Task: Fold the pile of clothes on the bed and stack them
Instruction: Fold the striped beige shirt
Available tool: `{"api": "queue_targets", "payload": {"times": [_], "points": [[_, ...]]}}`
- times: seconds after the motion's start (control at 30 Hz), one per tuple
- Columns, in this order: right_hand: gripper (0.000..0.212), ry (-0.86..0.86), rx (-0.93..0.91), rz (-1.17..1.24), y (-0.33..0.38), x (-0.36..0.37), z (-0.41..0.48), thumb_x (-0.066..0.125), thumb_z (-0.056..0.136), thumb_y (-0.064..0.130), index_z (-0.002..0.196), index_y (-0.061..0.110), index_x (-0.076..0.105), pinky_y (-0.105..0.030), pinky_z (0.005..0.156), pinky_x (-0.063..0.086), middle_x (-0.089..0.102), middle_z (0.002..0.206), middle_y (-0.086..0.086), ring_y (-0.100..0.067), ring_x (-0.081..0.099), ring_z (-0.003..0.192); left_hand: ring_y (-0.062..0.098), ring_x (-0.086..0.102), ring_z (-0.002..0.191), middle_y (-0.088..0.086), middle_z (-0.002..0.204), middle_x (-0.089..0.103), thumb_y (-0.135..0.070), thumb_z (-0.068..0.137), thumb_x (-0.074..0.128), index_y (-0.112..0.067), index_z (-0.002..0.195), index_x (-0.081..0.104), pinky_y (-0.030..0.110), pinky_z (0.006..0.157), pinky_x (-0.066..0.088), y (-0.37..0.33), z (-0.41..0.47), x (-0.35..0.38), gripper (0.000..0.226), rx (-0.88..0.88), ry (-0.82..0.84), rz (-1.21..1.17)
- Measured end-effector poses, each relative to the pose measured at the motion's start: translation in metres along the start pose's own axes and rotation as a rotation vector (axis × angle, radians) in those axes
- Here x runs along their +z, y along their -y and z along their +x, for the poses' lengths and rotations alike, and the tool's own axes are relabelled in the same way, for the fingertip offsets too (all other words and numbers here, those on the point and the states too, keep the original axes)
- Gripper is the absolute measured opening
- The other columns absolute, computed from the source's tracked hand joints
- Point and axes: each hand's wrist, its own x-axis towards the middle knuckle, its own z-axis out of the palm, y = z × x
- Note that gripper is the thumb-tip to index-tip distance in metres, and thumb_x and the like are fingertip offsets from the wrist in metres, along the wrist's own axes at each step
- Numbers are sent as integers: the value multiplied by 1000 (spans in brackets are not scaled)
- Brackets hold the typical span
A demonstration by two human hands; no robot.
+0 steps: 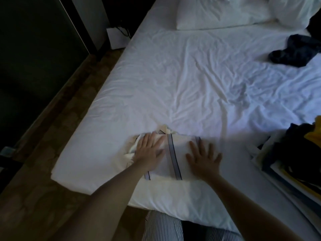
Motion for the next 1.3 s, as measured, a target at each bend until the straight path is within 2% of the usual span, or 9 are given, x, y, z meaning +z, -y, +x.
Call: {"api": "queue_targets", "payload": {"times": [0.17,0.33,0.47,0.67,0.77,0.9,1.07,1.2,1.3], "points": [[61,-8,259,225,-14,-1,-1,19,95,57,149,36,-2,-61,110,-1,-7,159,4,-31,-7,145,20,-13,146,-10,159,-12,-56,93,30,-41,148,8,53,114,-2,12,9,-11,61,-236,107,-335],[59,-260,467,564,-11,-22,-13,54,86,45,129,8,43,-48,100,36,46,136,-17,-35,43,126,30,13,141,5,154,10,-59,73,69,-31,146,19,48,110,18,28,-13,-28,92,-558,13,-662],[39,-89,431,798,-12,-35,-22,68,80,28,107,0,60,-34,76,48,60,112,-22,-34,59,101,35,30,134,13,147,25,-57,67,77,-18,147,21,40,104,35,26,-34,-28,106,-610,152,-804],[42,61,417,1203,-7,-39,-44,69,82,12,117,-7,56,-46,86,51,58,119,-24,-35,58,98,29,62,81,19,110,63,-16,82,72,2,117,58,32,60,54,24,-47,-42,42,-603,212,-1327],[46,44,376,1283,-8,-56,-62,68,83,13,123,-4,53,-39,78,48,55,117,-17,-31,54,98,30,62,73,20,107,65,-13,84,68,-4,103,65,26,46,50,20,-60,-61,22,-552,214,-1438],[22,11,255,1412,-23,-97,-91,61,89,15,107,5,53,-30,53,51,59,89,-7,-19,55,71,27,64,82,13,103,68,-16,86,66,-15,94,65,32,67,49,7,-71,-101,9,-417,178,-1531],[41,-155,159,1448,-56,-155,-121,63,88,29,120,4,56,-40,72,54,63,95,-8,-24,61,82,20,64,86,6,102,67,-13,89,62,-15,111,60,28,66,53,-41,-71,-158,22,-159,132,-1645],[24,-321,128,1445,-93,-202,-157,59,91,30,107,12,54,-28,57,48,61,85,-2,-15,59,73,21,65,91,5,105,68,-15,90,59,-17,113,60,30,72,54,-91,-61,-201,23,33,134,-1654],[36,-436,109,1455,-134,-232,-176,60,89,33,113,6,57,-30,63,53,65,96,-9,-20,62,80,23,66,94,6,105,69,-16,91,58,-18,109,62,35,82,53,-139,-51,-228,18,158,163,-1644]]}}
